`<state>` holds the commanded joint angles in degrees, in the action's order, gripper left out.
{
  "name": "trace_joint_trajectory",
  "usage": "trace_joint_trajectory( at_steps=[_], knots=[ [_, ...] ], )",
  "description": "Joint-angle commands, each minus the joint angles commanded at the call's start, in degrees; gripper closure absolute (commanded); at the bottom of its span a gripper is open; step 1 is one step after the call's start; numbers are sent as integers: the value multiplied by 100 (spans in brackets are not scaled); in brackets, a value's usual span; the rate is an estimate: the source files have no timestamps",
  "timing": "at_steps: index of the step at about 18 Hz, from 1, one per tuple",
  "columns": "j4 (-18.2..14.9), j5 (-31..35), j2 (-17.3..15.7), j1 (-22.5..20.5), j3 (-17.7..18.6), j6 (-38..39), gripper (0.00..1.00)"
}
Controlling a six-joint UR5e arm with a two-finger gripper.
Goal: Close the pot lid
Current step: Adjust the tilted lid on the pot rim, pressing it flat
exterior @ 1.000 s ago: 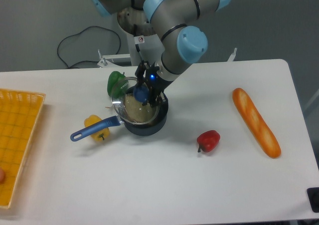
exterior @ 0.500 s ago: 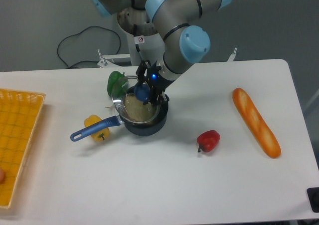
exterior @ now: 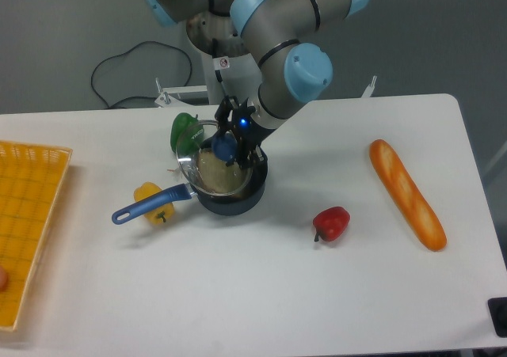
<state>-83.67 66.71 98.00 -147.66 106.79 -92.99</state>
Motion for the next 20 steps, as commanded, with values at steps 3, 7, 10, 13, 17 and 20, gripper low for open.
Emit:
trace_joint_trajectory(
  at_steps=[3, 7, 10, 13, 17, 20],
  knots=[
    [0, 9, 0, 0, -17, 0, 47],
    [9, 18, 18, 0, -18, 0, 47],
    [9, 18, 88, 0, -44, 0, 47],
    [9, 18, 97, 0, -53, 0, 47],
    [18, 18, 132, 9, -44, 0, 47],
    [9, 18, 141, 9, -44, 0, 40]
  ],
)
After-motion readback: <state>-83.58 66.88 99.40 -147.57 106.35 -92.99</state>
